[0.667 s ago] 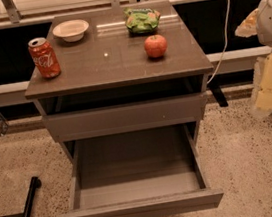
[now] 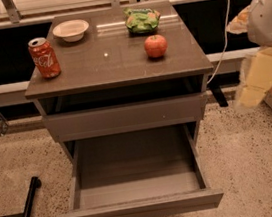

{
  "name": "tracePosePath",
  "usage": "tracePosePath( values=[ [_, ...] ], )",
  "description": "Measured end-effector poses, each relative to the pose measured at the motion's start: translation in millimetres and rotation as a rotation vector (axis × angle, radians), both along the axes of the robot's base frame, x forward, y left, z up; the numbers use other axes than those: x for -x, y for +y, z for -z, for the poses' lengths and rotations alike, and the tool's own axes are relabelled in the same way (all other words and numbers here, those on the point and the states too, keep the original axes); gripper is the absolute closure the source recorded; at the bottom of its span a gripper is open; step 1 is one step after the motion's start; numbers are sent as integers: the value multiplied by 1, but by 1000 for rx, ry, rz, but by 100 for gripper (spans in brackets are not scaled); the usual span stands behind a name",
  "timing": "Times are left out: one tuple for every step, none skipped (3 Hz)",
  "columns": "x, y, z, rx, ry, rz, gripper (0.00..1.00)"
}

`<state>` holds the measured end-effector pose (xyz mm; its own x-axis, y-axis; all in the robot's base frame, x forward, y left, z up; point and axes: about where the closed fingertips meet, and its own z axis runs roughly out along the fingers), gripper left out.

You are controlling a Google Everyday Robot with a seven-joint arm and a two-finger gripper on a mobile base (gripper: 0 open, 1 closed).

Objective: Place coke can into middle drawer

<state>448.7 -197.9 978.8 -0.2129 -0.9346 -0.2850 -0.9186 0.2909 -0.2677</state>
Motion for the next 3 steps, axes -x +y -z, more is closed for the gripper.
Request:
tracePosePath(
  values=[
    [-20,35,1,-130,-79,17,0],
    [-31,41,-7,-155,-134,23,0],
    [-34,48,0,-164,-110,39,0]
  ],
)
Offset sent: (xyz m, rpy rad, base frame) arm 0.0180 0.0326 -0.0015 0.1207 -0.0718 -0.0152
